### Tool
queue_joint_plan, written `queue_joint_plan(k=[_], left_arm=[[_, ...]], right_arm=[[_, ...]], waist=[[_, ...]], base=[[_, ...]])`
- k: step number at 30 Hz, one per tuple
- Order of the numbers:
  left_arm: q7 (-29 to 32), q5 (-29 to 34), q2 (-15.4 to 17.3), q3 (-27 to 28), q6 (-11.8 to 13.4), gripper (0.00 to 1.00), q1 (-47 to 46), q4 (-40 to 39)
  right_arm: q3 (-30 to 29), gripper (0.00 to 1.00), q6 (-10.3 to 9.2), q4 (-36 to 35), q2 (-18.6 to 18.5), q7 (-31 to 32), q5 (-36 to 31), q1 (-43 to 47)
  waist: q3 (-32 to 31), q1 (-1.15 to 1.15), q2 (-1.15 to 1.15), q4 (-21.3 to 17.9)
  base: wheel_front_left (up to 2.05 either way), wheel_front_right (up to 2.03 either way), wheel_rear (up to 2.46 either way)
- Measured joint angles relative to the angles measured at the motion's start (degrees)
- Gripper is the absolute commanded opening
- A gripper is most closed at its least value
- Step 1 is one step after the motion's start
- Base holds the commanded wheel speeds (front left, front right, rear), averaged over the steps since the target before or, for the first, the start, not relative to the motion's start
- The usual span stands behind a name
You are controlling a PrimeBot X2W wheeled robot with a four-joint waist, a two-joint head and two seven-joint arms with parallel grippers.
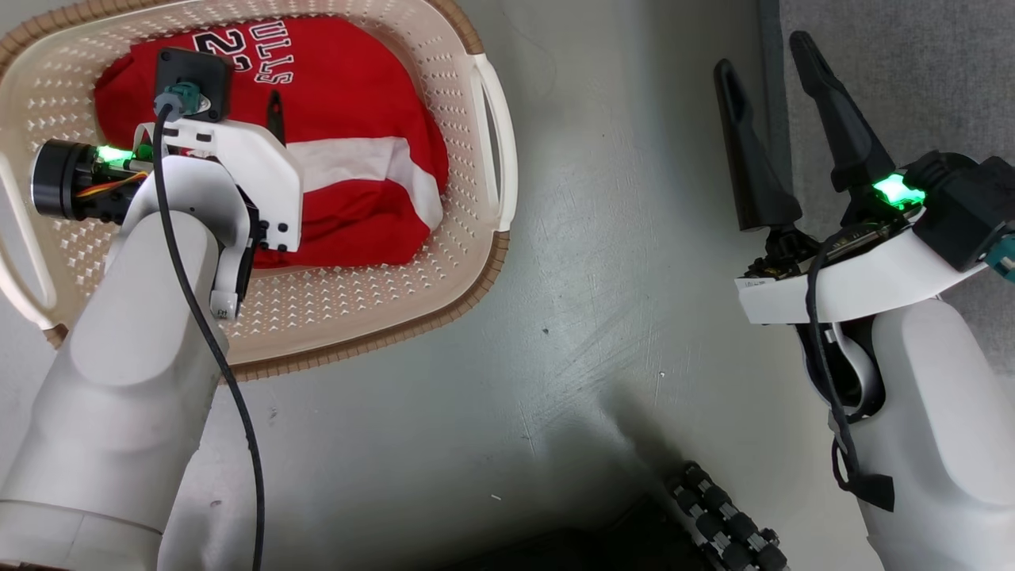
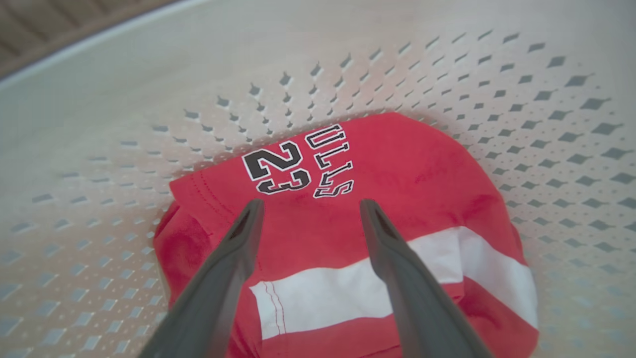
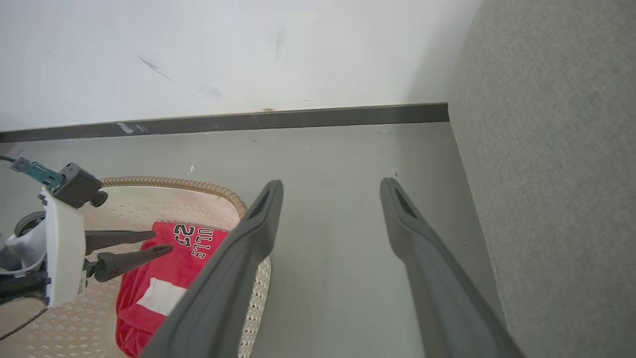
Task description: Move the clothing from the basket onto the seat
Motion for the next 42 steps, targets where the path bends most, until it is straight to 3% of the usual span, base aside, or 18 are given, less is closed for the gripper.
queue_joint_plan(k=[28,42], left_arm=[[2.5,-2.63,-0.2,2.33,0.42,1.0,-3.56,6.04],[2.92,-3.79,-0.98,2.45,-0.91,1.0,-3.58,8.77]], right_arm=[[0.1,1.0,0.0,-0.08,0.0,0.0,1.29,-1.12],[0.05,1.0,0.0,-0.07,0.0,0.0,1.3,-1.11]], waist=[[4.72,0.0,0.0,-2.19],[5.26,0.0,0.0,-2.77]], base=[[0.0,0.0,0.0],[0.0,0.0,0.0]])
